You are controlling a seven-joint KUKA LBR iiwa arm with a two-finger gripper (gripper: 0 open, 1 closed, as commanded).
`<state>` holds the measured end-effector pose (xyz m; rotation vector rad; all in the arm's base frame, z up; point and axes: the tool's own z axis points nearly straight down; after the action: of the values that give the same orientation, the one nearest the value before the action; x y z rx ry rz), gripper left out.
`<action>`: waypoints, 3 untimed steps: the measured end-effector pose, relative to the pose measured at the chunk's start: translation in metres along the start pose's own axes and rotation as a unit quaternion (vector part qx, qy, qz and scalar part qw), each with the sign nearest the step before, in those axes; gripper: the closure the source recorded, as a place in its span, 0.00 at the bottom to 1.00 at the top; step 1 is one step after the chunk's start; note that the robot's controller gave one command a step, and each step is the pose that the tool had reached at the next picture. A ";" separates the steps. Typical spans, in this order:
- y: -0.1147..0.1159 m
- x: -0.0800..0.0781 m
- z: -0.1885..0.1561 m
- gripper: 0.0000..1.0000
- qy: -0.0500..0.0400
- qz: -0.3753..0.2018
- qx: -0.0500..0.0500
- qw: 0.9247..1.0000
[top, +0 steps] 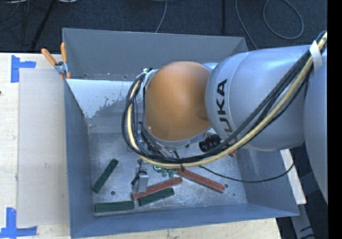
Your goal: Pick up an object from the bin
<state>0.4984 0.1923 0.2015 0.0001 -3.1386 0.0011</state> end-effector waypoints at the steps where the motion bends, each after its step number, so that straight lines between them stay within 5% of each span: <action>1: -0.001 0.006 0.135 0.00 0.003 -0.096 0.001 0.995; 2: -0.001 0.003 0.130 1.00 0.000 -0.094 0.000 0.996; 3: -0.001 0.003 0.131 0.00 -0.002 -0.093 -0.001 0.996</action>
Offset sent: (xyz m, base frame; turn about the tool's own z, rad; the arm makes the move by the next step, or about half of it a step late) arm -0.0039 -0.0008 -0.1315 -0.1919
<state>0.4954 0.1912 0.0704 0.2920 -3.1285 -0.0009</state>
